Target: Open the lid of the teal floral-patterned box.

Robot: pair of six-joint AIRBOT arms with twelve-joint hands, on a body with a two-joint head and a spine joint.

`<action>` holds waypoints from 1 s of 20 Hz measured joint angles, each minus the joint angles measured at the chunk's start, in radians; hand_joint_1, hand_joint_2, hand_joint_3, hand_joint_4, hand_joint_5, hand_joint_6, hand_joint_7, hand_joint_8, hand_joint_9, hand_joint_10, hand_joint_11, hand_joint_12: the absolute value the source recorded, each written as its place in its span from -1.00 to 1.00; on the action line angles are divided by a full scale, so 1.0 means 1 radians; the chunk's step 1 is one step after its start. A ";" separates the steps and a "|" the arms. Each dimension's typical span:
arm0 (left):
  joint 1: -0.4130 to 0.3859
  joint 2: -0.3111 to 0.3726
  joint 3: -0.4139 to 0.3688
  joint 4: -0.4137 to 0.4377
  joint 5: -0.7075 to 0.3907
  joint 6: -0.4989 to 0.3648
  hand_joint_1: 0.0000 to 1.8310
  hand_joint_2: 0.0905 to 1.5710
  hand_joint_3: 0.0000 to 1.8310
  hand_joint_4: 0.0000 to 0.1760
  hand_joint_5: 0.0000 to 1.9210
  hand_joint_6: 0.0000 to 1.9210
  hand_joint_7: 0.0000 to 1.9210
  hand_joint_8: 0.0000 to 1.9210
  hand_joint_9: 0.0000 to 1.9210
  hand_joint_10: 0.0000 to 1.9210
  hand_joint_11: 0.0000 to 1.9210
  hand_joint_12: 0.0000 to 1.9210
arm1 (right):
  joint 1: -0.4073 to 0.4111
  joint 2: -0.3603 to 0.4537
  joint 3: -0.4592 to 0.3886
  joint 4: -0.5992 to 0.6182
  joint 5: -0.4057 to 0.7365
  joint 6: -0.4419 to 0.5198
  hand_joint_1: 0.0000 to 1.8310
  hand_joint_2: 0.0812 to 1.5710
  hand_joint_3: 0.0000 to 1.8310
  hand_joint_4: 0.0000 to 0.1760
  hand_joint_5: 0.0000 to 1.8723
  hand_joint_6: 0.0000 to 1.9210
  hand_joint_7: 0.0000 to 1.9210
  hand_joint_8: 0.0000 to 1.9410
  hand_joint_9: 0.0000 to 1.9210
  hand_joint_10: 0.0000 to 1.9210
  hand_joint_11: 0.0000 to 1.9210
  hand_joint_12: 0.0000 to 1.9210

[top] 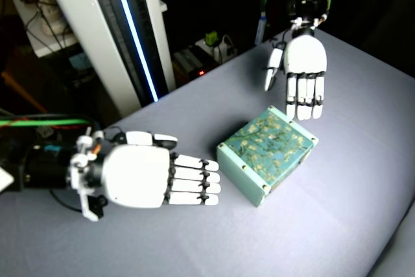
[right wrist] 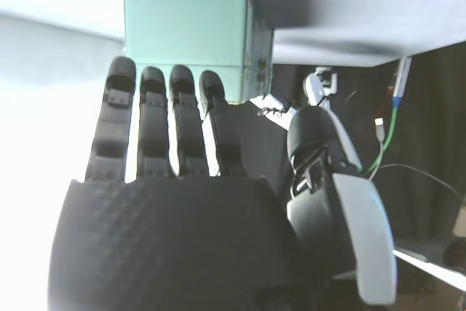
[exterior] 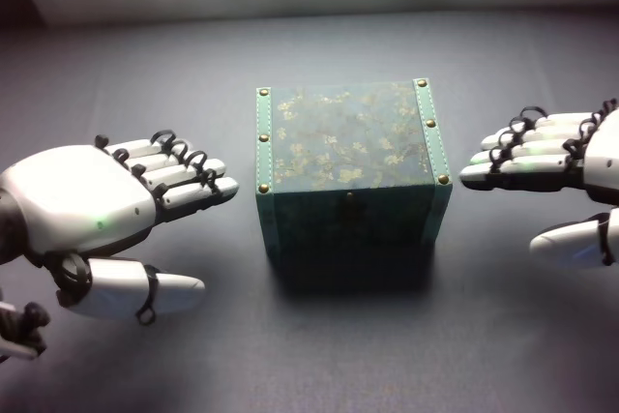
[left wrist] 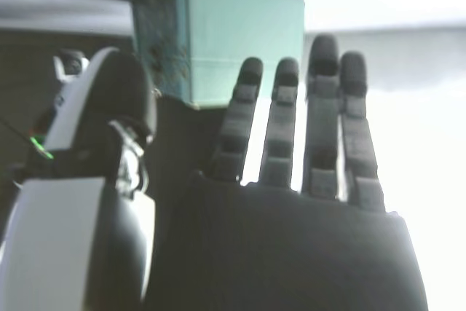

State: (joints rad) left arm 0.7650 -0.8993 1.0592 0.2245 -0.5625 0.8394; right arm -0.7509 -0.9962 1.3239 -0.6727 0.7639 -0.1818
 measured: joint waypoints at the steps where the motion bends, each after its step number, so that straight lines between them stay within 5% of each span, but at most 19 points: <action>1: -0.010 -0.003 0.000 0.008 0.008 0.000 -1.00 0.57 -1.00 -1.00 -0.95 -1.00 -0.94 -0.99 -0.93 -0.99 -0.95 -0.96 | 0.007 -0.010 0.004 -0.009 0.000 0.010 -1.00 0.76 -0.99 -1.00 -0.86 -1.00 -0.92 -1.00 -0.92 -0.99 -0.95 -0.81; 4: -0.028 -0.027 0.012 0.045 0.042 0.000 -1.00 0.58 -1.00 -1.00 -0.97 -1.00 -0.93 -1.00 -0.90 -0.99 -0.90 -0.94 | 0.011 -0.019 0.005 -0.027 -0.005 0.013 -1.00 0.75 -1.00 -1.00 -0.88 -1.00 -0.95 -1.00 -0.91 -0.99 -0.92 -0.80; 6: -0.038 -0.034 0.014 0.067 0.062 0.000 -1.00 0.58 -1.00 -1.00 -0.99 -1.00 -0.95 -1.00 -0.92 -1.00 -0.95 -0.96 | 0.013 -0.021 0.006 -0.031 -0.006 0.014 -1.00 0.76 -1.00 -1.00 -0.92 -1.00 -0.96 -1.00 -0.87 -1.00 -0.98 -0.45; 11: -0.065 -0.034 0.014 0.074 0.063 0.000 -1.00 0.78 -0.98 -1.00 -1.00 -1.00 -1.00 -1.00 -0.97 -1.00 -0.98 -0.97 | 0.017 -0.020 0.008 -0.021 -0.006 0.021 -1.00 0.73 -1.00 -1.00 -0.87 -0.99 -0.90 -0.99 -0.92 -1.00 -1.00 -0.76; 20: -0.088 -0.015 0.000 0.075 0.032 0.001 -1.00 0.73 -1.00 -1.00 -1.00 -1.00 -1.00 -1.00 -0.95 -0.99 -0.85 -0.91 | 0.017 -0.006 0.008 0.026 0.021 0.020 -1.00 0.67 -1.00 -1.00 -0.94 -1.00 -0.94 -1.00 -0.97 -1.00 -1.00 -0.82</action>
State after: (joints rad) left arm 0.6769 -0.9142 1.0592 0.2993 -0.5308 0.8402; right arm -0.7338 -1.0023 1.3323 -0.6472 0.7845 -0.1616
